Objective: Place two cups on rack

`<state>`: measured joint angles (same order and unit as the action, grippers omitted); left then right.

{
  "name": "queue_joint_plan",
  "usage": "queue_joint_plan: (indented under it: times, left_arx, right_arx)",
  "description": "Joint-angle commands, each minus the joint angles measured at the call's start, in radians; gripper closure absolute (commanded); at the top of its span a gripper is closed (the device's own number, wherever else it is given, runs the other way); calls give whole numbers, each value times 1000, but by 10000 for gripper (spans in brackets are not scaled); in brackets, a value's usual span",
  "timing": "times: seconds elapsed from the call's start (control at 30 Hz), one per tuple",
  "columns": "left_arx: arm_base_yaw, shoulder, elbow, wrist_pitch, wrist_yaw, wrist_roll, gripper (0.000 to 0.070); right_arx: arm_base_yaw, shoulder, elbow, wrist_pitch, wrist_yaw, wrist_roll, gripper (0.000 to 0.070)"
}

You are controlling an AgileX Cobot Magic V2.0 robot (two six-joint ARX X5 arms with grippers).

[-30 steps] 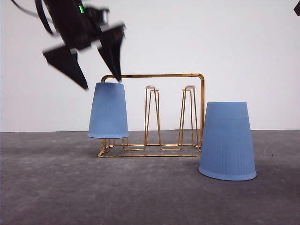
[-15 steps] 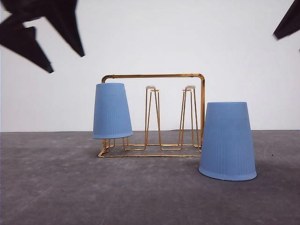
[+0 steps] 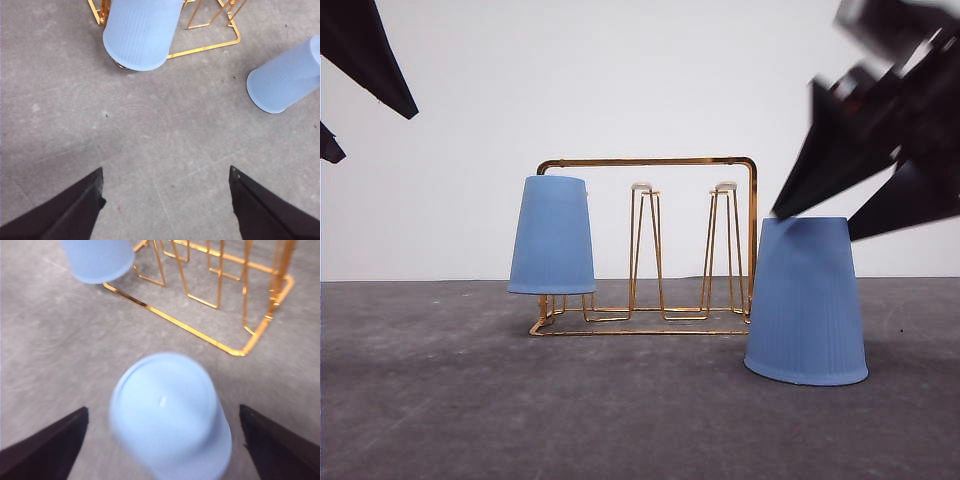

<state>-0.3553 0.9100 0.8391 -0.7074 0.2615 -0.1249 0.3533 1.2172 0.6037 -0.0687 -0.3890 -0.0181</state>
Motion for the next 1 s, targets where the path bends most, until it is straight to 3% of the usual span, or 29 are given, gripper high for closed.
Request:
queue_joint_plan:
  times: [0.0,0.13,0.23,0.3,0.63,0.8,0.97]
  left_arx:
    - [-1,8,10,6,2,-16,239]
    - [-1,8,10,7,2,-21,237]
    - [-1,8,10,4,2,-22,237]
    - [-1,8,10,2,2,-22,237]
    - [-1,8,10,1,2,-23,237]
    - [-1,8,10,3,1,-23,237]
    - [-1,8,10,19,1,-23,237]
  right_arx:
    - [8,52,9,31,4,11,67]
    - [12,124,9,57,23,11,100]
    - [12,130,15,39,22,13,248]
    - [12,113,34,-14,23,18,295]
    - [12,29,373,-498,28,18,297]
    - [18,30,519,-509,87,18,297]
    - [35,40,572,-389,136,18,297]
